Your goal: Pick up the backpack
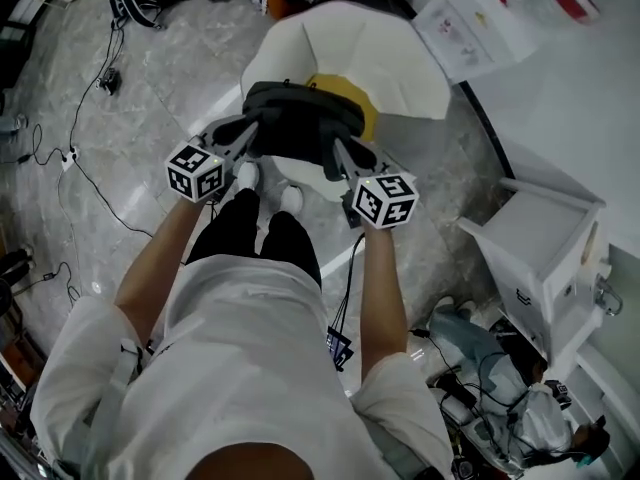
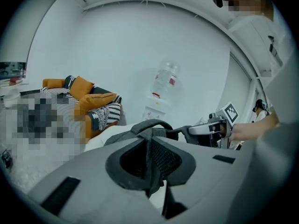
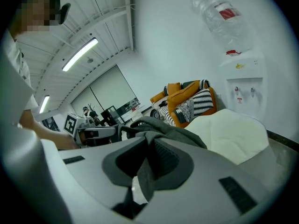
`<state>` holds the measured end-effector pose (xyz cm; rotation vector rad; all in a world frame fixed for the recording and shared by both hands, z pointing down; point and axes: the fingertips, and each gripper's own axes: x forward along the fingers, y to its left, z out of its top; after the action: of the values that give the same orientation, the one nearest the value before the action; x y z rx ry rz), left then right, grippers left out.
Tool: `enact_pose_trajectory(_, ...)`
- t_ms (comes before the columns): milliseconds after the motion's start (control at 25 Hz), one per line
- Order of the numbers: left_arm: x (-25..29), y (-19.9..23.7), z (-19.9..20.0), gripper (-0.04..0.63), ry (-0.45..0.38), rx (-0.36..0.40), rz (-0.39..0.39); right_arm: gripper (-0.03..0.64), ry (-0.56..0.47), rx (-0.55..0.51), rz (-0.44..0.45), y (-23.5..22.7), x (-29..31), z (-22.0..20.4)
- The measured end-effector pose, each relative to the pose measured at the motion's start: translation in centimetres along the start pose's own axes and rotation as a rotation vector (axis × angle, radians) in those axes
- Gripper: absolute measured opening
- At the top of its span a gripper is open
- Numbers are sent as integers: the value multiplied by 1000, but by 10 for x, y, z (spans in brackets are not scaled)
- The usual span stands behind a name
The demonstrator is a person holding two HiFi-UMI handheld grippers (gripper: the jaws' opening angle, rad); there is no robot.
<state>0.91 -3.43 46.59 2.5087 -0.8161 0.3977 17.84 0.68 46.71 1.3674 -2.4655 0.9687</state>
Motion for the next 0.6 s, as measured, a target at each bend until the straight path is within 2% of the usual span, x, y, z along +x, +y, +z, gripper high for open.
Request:
enact_pose_trajectory(240,-32,-8,17,37,-20,13,-15,46,-31,10,-7,35,-13,10)
enact_pose_trajectory(600,-69,-9,43,37,-38,50,-86,46,-94,17,-60,82,-25,28)
